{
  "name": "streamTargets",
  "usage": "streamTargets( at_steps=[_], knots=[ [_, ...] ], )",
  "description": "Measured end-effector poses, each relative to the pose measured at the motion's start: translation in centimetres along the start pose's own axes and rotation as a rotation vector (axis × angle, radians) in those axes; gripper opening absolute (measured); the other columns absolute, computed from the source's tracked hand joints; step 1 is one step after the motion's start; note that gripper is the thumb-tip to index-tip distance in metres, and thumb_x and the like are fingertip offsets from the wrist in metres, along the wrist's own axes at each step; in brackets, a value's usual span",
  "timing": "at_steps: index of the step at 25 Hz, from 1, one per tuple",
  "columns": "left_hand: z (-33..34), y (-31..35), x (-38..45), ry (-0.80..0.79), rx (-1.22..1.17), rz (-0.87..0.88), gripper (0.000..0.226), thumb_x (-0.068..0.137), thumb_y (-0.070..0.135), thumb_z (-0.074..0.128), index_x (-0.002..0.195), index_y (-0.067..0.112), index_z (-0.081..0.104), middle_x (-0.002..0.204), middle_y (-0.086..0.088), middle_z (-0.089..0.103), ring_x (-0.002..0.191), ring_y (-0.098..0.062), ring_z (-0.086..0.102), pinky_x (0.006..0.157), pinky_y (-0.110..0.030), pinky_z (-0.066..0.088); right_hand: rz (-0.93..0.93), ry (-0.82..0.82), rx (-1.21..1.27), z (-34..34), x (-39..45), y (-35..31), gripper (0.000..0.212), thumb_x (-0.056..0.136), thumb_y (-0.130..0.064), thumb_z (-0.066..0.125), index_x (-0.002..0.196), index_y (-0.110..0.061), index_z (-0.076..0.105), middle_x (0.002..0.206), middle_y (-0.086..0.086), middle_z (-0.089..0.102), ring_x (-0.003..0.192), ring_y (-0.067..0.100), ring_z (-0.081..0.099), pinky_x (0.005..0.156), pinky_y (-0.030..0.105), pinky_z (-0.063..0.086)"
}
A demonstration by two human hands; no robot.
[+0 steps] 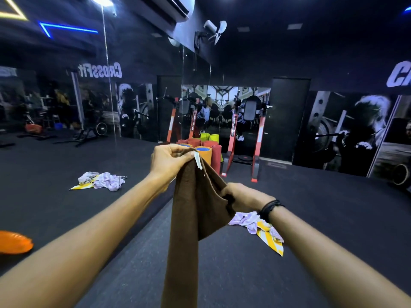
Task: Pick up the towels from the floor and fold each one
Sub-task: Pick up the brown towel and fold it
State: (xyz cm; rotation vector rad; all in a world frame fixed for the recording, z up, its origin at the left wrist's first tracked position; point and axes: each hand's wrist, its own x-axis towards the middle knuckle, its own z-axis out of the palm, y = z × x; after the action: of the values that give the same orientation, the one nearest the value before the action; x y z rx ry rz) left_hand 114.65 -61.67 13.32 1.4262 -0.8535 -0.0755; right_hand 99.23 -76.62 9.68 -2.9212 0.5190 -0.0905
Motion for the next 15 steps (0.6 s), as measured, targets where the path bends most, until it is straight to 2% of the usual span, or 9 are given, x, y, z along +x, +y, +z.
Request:
streamTargets(
  at_steps=[2,4,5,8,10,11,13,15],
  knots=[
    [-1.0,-0.6,0.3,0.037,0.049,0.010,0.012,0.073,0.019,0.082,0.079,0.028,0.075,0.082,0.003,0.075,0.088,-0.015,0.070,0.087,-0.040,0.056,0.071,-0.190,-0.110,-0.5,-0.2,0.7,0.035,0.079,0.005,0.046,0.065,-0.025,0.056,0.085,0.003,0.060,0.079,0.022,0.059,0.069,0.033,0.049],
    [-1.8,-1.6,0.6,0.066,0.100,-0.007,0.014,0.073,0.019,0.082,0.076,0.030,0.074,0.081,0.005,0.074,0.086,-0.013,0.069,0.088,-0.039,0.056,0.076,-0.280,-0.082,-1.3,-0.3,1.8,0.040,0.076,0.009,0.039,0.068,-0.024,0.060,0.081,0.005,0.062,0.076,0.020,0.058,0.067,0.031,0.045],
    [-2.2,-2.2,0.7,0.074,0.123,-0.020,0.015,0.073,0.019,0.082,0.075,0.031,0.073,0.081,0.005,0.074,0.085,-0.013,0.069,0.088,-0.040,0.056,0.066,-0.269,-0.013,-1.8,-0.4,2.3,0.043,0.075,0.010,0.036,0.074,-0.021,0.066,0.080,0.005,0.063,0.074,0.020,0.060,0.068,0.031,0.047],
    [-3.3,-3.6,1.4,0.124,0.106,-0.084,0.016,0.072,0.018,0.083,0.074,0.030,0.072,0.081,0.002,0.074,0.086,-0.016,0.068,0.091,-0.041,0.054,0.052,-0.061,0.223,-3.4,-1.1,3.2,0.029,0.086,-0.002,0.037,0.081,-0.006,0.066,0.073,0.000,0.062,0.070,0.016,0.063,0.066,0.034,0.050],
    [-3.8,-4.0,1.9,0.139,0.080,-0.093,0.015,0.072,0.017,0.083,0.077,0.027,0.073,0.084,-0.001,0.074,0.088,-0.018,0.069,0.091,-0.040,0.055,0.079,0.106,0.320,-4.3,-1.7,3.6,0.029,0.096,-0.023,0.044,0.080,-0.008,0.064,0.065,-0.005,0.062,0.065,0.012,0.063,0.065,0.034,0.051],
    [-3.9,-3.9,2.2,0.142,0.072,-0.092,0.014,0.073,0.017,0.082,0.079,0.025,0.073,0.085,-0.002,0.074,0.090,-0.019,0.069,0.090,-0.039,0.055,0.062,0.179,0.324,-4.8,-2.0,3.7,0.028,0.096,-0.031,0.050,0.079,-0.014,0.065,0.062,-0.006,0.062,0.062,0.008,0.063,0.063,0.028,0.051],
    [-3.9,-3.4,2.8,0.135,0.030,-0.074,0.013,0.075,0.014,0.080,0.084,0.021,0.073,0.088,-0.004,0.074,0.090,-0.019,0.068,0.089,-0.037,0.055,-0.026,0.348,0.315,-5.5,-2.4,3.5,0.020,0.091,-0.031,0.064,0.075,-0.019,0.063,0.058,-0.007,0.063,0.055,0.001,0.061,0.055,0.018,0.046],
    [-3.8,-2.4,3.2,0.103,-0.059,-0.018,0.016,0.077,0.010,0.077,0.093,0.013,0.073,0.089,-0.003,0.073,0.087,-0.014,0.067,0.086,-0.031,0.055,-0.074,0.562,0.445,-5.8,-2.3,3.4,0.020,0.087,-0.019,0.069,0.071,-0.016,0.059,0.061,-0.006,0.063,0.052,0.001,0.061,0.052,0.017,0.045]
  ],
)
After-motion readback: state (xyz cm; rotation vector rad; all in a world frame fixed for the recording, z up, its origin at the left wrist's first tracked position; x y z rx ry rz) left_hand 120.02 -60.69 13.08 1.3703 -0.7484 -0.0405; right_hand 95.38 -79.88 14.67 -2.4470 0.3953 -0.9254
